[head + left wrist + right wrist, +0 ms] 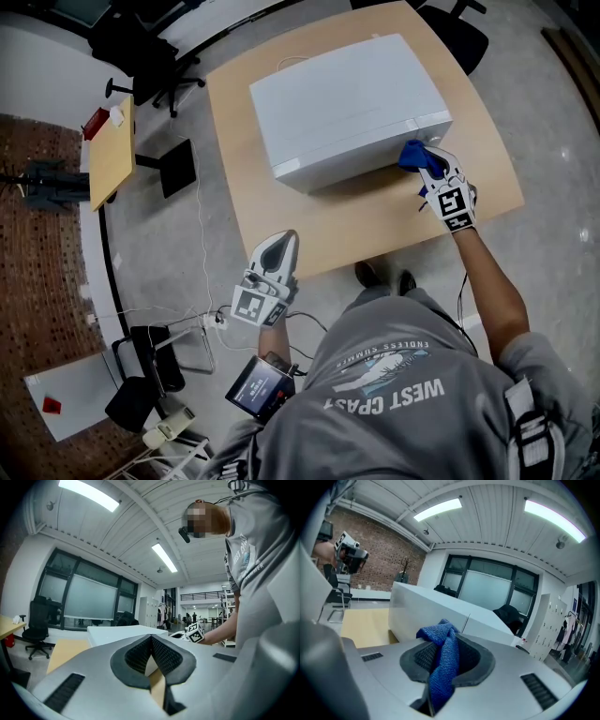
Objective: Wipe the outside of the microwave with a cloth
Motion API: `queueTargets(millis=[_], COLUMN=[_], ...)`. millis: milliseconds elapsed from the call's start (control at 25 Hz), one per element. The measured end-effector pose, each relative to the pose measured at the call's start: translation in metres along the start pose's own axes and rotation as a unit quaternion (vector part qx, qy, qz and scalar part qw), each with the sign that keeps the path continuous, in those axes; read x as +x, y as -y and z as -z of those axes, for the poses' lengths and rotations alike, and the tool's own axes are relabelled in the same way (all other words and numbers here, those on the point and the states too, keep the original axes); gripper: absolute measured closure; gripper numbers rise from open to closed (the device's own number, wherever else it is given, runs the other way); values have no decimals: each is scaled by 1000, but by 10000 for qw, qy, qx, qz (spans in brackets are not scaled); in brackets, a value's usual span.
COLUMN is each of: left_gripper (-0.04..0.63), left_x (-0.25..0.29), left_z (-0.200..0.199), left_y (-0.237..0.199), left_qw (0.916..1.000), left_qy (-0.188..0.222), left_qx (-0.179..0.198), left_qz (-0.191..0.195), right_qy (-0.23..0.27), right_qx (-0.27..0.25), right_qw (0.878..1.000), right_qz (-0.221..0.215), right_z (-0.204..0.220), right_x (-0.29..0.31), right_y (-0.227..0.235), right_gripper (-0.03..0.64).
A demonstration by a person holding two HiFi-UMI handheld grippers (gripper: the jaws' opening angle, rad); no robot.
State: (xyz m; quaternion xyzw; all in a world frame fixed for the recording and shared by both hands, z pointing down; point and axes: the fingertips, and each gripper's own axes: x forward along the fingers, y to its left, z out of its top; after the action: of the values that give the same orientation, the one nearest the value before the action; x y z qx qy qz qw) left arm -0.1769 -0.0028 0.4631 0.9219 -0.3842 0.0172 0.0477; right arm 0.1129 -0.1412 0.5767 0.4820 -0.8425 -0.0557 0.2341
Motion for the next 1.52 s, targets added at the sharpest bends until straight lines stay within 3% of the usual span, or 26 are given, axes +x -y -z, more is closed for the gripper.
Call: queueTargets(millis=[160, 360, 600, 760, 1000, 1520], left_gripper=[572, 572, 572, 572, 572, 572], left_x=[3, 9, 28, 48, 70, 98], left_z=[-12, -29, -46, -47, -47, -36], left_y=[-19, -36, -39, -43, -48, -52], left_qw=[9998, 9988, 9975, 9975, 9979, 9985], left_qy=[196, 398, 538, 500, 476, 355], left_qx=[80, 193, 159, 185, 127, 66], left_qz=[55, 228, 428, 469, 420, 413], right_qy=[505, 992, 751, 356, -248, -705], right_qx=[125, -210, -432, -415, -331, -156], right_qw=[9984, 9931, 9944, 9968, 9988, 9974], right_qz=[210, 593, 599, 577, 271, 5], right_z=[-60, -146, -188, -176, -132, -77], right_x=[-29, -33, 8, 54, 108, 145], right_y=[21, 80, 137, 171, 184, 188], right_gripper=[548, 548, 548, 548, 548, 548])
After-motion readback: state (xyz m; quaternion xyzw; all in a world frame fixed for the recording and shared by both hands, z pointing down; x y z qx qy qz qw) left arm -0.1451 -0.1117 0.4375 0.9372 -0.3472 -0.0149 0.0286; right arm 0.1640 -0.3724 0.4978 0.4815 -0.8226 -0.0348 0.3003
